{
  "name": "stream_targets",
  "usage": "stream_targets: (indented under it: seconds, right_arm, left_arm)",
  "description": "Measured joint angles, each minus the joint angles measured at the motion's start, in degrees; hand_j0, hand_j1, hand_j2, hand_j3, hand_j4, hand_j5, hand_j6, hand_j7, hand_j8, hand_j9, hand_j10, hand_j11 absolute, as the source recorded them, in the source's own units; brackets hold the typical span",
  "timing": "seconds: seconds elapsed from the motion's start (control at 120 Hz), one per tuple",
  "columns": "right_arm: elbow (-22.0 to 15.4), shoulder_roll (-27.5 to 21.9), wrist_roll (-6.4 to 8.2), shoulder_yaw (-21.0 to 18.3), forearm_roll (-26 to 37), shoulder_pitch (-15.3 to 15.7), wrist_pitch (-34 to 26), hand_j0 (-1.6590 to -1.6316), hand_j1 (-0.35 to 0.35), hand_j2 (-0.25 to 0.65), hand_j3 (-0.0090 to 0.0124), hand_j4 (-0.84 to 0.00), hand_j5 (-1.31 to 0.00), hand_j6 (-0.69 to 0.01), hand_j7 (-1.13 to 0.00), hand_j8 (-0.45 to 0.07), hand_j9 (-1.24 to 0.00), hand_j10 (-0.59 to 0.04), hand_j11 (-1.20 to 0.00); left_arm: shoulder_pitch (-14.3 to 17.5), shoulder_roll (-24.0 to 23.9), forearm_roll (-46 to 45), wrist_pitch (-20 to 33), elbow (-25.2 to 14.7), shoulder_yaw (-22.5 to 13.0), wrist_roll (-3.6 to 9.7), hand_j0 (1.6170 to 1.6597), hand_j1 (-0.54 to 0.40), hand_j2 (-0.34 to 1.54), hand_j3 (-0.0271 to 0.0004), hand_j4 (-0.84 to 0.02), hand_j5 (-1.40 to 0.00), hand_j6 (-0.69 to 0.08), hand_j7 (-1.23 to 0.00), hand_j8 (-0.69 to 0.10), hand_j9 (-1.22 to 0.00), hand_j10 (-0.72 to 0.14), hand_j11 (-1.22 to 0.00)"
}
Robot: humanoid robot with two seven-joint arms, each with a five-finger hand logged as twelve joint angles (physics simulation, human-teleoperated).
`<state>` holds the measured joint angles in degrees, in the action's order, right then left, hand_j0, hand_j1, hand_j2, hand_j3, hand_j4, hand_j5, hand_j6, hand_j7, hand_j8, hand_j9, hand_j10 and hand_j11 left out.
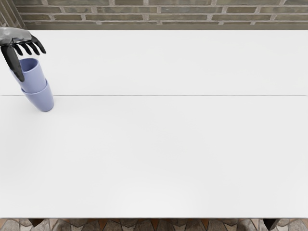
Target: Pick up cup and place in cup with left hand
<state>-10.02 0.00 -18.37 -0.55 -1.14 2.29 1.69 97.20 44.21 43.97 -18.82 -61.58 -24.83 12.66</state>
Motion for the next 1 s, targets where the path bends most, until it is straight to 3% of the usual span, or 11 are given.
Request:
stream_targets:
  seconds: [0.192,0.358,0.5,0.675,0.858,1.0]
  right_arm:
    - [0.0,0.0,0.0,0.0,0.0,0.0,0.0,-1.6581,-0.349,0.0,0.0,0.0,0.0,0.0,0.0,0.0,0.0,0.0,0.0]
    - [0.0,0.0,0.0,0.0,0.0,0.0,0.0,-1.6581,-0.349,0.0,0.0,0.0,0.0,0.0,0.0,0.0,0.0,0.0,0.0]
    - [0.0,0.0,0.0,0.0,0.0,0.0,0.0,-1.6581,-0.349,0.0,0.0,0.0,0.0,0.0,0.0,0.0,0.0,0.0,0.0]
    - [0.0,0.0,0.0,0.0,0.0,0.0,0.0,-1.6581,-0.349,0.0,0.0,0.0,0.0,0.0,0.0,0.0,0.0,0.0,0.0]
    - [0.0,0.0,0.0,0.0,0.0,0.0,0.0,-1.6581,-0.349,0.0,0.0,0.0,0.0,0.0,0.0,0.0,0.0,0.0,0.0]
    - [0.0,0.0,0.0,0.0,0.0,0.0,0.0,-1.6581,-0.349,0.0,0.0,0.0,0.0,0.0,0.0,0.0,0.0,0.0,0.0]
  left_arm:
    - [0.4,0.2,-2.1,0.0,0.0,0.4,0.03,1.6578,0.18,0.03,0.0,-0.155,-0.2,-0.148,-0.2,-0.139,-0.2,-0.162,-0.2]
    - [0.5,-0.8,-4.0,-0.5,-0.1,3.2,0.07,1.6579,0.256,0.02,0.0,-0.087,-0.11,-0.084,-0.11,-0.08,-0.11,-0.089,-0.11]
    - [1.1,-2.8,-5.8,-0.8,-0.4,4.2,0.05,1.658,0.286,0.01,0.0,-0.059,-0.07,-0.059,-0.07,-0.056,-0.07,-0.06,-0.07]
    - [4.2,-3.1,-10.0,-2.8,-3.4,4.5,0.08,1.658,0.304,0.01,0.0,-0.043,-0.05,-0.043,-0.05,-0.042,-0.05,-0.043,-0.05]
    - [5.2,-4.1,-16.2,-6.8,-6.9,4.7,0.09,1.658,0.312,0.01,0.0,-0.035,-0.04,-0.035,-0.04,-0.035,-0.04,-0.034,-0.04]
    - [5.8,-4.5,-25.4,-13.4,-8.4,4.7,0.09,1.658,0.316,0.01,0.0,-0.031,-0.04,-0.032,-0.04,-0.031,-0.04,-0.03,-0.04]
